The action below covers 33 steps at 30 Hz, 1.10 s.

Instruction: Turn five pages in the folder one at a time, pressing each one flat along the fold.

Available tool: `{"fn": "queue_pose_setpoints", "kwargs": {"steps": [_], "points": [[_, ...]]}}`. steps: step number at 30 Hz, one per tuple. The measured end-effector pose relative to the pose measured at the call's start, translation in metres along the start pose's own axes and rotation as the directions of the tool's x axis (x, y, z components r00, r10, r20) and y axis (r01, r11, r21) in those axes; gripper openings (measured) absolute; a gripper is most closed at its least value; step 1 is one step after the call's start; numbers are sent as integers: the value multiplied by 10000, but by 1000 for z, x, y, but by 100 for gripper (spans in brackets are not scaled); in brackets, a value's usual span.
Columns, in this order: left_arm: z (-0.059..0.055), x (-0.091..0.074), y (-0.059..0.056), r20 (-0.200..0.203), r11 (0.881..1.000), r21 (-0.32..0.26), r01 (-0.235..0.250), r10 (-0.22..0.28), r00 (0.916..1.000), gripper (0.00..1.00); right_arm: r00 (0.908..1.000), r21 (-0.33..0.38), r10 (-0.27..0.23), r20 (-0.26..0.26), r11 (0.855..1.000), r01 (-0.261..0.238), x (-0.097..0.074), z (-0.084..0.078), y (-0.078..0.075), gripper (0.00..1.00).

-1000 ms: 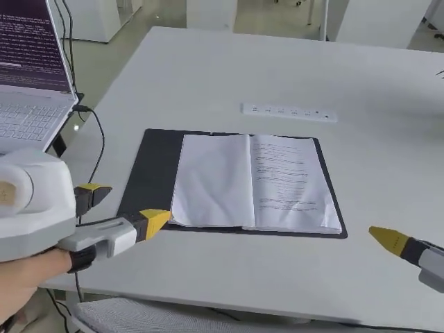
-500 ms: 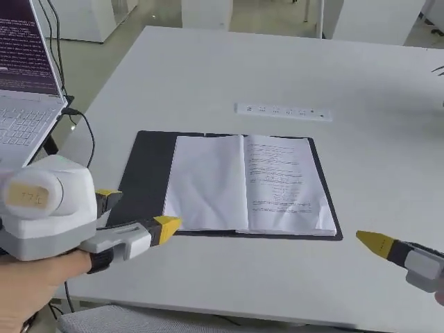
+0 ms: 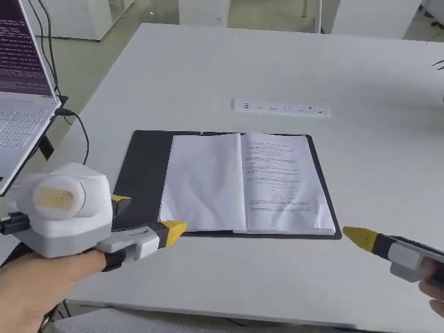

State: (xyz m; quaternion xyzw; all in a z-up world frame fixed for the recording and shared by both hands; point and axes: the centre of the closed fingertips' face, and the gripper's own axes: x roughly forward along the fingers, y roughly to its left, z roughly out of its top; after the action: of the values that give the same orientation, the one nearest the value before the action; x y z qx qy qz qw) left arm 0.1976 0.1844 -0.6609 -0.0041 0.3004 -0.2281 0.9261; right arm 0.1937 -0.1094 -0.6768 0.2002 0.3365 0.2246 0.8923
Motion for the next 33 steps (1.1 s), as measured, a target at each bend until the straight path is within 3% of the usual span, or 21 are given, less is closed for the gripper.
{"fn": "queue_pose_setpoints", "kwargs": {"steps": [5, 17, 33], "points": [[-3, 25, -8, -260, 9990, 343, 298, -289, 9992, 62, 9994, -61, 124, -327, 9999, -126, 12, -6, 0, 63], [-3, 79, -47, -759, 9884, 1026, 1120, -1045, 9916, 62, 9978, -72, 225, -617, 9997, -230, 32, -14, -4, 62], [9, 154, -82, -522, 9737, 1574, 1645, -1581, 9860, 60, 9936, -687, 64, -1130, 9975, -142, 51, -24, -22, 61]]}}
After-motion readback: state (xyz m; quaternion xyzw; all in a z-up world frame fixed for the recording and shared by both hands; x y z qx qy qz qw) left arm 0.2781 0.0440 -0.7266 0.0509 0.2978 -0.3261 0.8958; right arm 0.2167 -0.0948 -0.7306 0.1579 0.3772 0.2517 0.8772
